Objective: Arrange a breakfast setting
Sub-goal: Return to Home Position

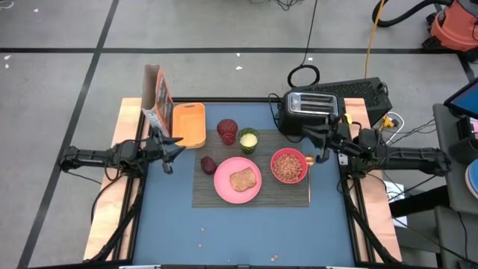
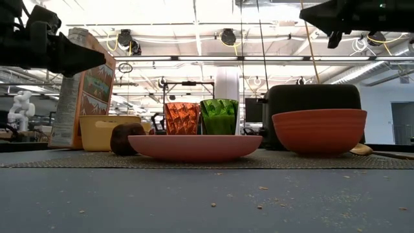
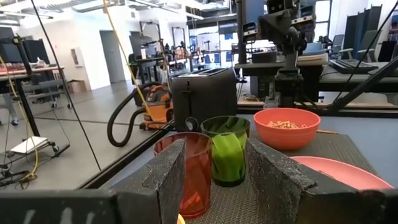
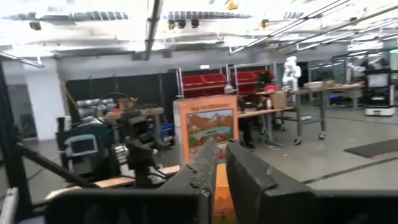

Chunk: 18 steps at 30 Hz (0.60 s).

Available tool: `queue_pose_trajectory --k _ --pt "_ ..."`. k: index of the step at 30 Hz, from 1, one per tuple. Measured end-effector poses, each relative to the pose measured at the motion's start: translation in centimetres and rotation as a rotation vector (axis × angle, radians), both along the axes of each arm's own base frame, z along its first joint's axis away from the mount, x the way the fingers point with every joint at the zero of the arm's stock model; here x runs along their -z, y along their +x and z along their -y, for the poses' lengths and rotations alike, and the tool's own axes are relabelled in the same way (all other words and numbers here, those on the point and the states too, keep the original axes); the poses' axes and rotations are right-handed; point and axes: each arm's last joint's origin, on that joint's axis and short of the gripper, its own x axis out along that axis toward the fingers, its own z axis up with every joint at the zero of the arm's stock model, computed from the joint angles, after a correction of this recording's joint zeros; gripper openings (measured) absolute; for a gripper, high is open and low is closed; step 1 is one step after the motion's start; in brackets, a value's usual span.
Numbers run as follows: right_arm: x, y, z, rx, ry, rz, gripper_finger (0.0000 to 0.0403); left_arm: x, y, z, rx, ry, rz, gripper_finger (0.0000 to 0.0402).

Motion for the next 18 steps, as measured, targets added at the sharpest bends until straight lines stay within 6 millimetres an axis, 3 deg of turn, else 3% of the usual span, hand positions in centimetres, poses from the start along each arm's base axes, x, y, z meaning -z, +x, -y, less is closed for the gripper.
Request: queue_pose_trajectory --k 6,18 --pt "0.2 0.0 0.5 -0.079 -0.039 -0.027 0.0003 0.0 0.0 0.0 0.0 0.003 -0.007 0.0173" --pt "0.9 -1.2 0.8 -0.051 -0.008 -0.104 0.0003 0.1 0.0 0.0 0.001 -0.012 -0.003 0.0173"
